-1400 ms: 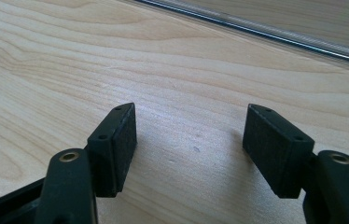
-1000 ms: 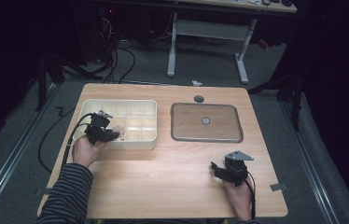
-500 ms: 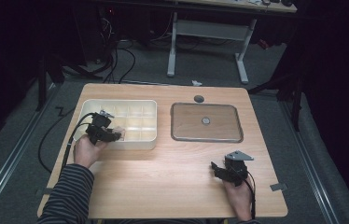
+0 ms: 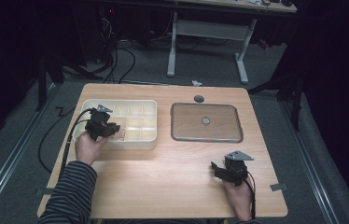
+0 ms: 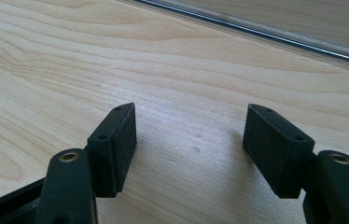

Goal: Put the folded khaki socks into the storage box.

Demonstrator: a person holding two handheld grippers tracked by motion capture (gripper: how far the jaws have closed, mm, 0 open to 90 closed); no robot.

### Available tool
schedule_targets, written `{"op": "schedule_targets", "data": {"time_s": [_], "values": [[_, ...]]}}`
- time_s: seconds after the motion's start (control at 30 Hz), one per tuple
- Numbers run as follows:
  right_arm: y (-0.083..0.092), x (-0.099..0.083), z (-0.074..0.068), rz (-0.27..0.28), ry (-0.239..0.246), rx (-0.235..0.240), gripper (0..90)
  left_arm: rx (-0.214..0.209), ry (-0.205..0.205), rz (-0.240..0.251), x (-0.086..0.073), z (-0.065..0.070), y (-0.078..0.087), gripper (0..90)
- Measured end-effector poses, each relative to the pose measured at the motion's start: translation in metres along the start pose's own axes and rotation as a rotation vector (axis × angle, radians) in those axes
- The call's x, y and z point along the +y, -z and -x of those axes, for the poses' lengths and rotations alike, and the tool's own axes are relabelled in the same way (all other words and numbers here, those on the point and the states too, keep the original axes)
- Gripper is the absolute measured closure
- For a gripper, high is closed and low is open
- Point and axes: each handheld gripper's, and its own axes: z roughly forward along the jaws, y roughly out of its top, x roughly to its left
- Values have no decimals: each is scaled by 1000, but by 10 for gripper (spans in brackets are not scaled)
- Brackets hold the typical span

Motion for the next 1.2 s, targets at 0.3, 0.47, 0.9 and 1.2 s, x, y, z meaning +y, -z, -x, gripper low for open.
{"op": "schedule_targets", "data": {"time_s": [0.3, 0.47, 0.9, 1.2], "values": [[0, 0, 0, 0, 0, 0, 350, 48, -42, -88, -4, 4, -10, 820], [0, 0, 0, 0, 0, 0, 350, 78, -76, -165, -6, 7, -20, 826], [0, 0, 0, 0, 0, 1, 350, 35, -45, -116, -5, 2, -11, 661], [0, 0, 0, 0, -2, 2, 350, 35, -42, -67, -3, 5, -3, 582]]}}
